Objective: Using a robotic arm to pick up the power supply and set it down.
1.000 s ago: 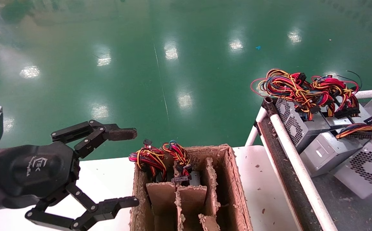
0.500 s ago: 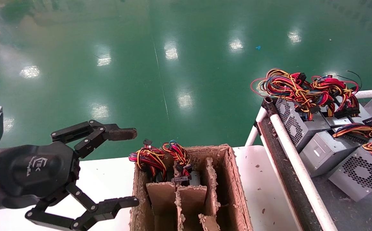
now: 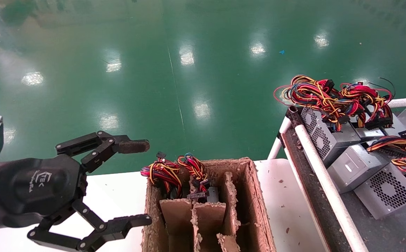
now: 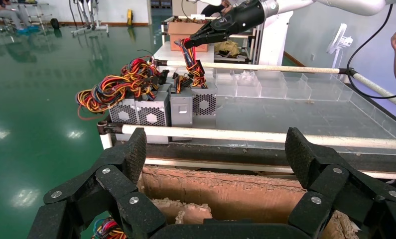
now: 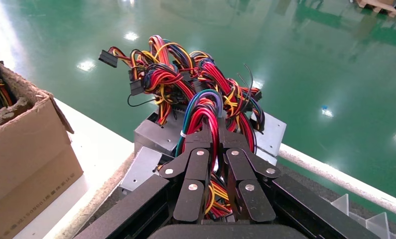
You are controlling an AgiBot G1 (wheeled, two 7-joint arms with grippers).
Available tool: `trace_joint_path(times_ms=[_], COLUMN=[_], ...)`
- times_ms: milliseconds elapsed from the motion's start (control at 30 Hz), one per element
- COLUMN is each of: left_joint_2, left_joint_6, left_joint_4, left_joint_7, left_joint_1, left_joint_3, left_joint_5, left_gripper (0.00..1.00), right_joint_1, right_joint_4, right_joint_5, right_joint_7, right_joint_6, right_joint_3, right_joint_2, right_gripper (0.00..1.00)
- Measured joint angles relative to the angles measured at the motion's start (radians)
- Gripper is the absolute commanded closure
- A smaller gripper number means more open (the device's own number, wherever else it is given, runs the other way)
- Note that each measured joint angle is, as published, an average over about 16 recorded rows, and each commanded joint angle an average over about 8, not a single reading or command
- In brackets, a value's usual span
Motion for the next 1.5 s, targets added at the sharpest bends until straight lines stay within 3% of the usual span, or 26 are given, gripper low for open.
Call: trace_joint_path(times_ms=[800,1500], left_joint_2=[0.0,0.0], left_joint_6=[0.0,0.0], left_joint_4=[0.0,0.001], left_joint_7=[0.0,0.0], left_joint_1=[0.0,0.0], left_joint_3=[0.0,0.0], left_joint_5=[0.0,0.0], left_gripper=[0.0,0.0], right_joint_1=[-0.034,-0.075], right_joint_4=[0.058,0.299], right_joint_5=[0.055,0.107], right_joint_7=[0.016,0.116], right_joint_6=[0.009,-0.007], right_joint_3=[0.025,-0.002], right_joint_2=[-0.003,-0.094], right_gripper=[0.0,0.0])
